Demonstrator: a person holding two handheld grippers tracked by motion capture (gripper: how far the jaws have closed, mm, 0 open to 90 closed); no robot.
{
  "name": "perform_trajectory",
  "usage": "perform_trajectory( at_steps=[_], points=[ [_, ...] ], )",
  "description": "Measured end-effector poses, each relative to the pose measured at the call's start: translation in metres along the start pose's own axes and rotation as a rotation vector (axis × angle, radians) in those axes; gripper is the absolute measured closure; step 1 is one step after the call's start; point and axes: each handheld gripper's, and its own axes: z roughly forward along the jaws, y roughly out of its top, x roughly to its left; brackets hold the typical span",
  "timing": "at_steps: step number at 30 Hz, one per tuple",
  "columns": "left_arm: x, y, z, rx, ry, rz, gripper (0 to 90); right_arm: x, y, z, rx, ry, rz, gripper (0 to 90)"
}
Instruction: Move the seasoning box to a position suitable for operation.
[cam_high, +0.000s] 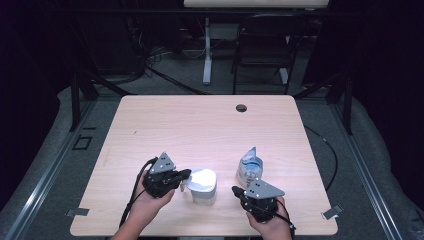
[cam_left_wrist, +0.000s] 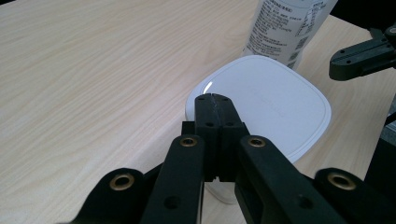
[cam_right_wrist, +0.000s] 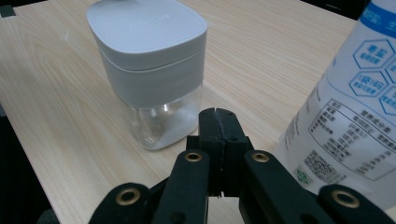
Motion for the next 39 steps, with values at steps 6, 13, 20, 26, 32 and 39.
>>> perform_trajectory(
  at_steps=[6, 13, 20, 26, 32, 39],
  points=[
    [0.001, 0.000, 0.000, 0.001, -0.004, -0.003, 90.0, 0.001, 0.004, 0.005, 0.016, 0.008, -0.004, 90.0],
    [0.001, 0.000, 0.000, 0.000, -0.006, -0.002, 90.0, 0.000, 0.006, 0.006, 0.010, 0.011, -0.006, 90.0],
    [0.002, 0.000, -0.001, 0.006, -0.002, -0.004, 90.0, 0.002, 0.009, 0.007, 0.009, 0.023, -0.013, 90.0],
    [0.003, -0.001, -0.001, 0.002, 0.002, -0.011, 90.0, 0.006, 0.014, 0.011, 0.012, 0.043, -0.030, 90.0],
    [0.003, -0.001, -0.002, 0.003, 0.003, -0.009, 90.0, 0.010, 0.018, 0.016, 0.008, 0.056, -0.037, 90.0],
    [0.003, -0.001, -0.001, 0.002, 0.005, -0.011, 90.0, 0.013, 0.022, 0.020, 0.010, 0.064, -0.048, 90.0]
  ],
)
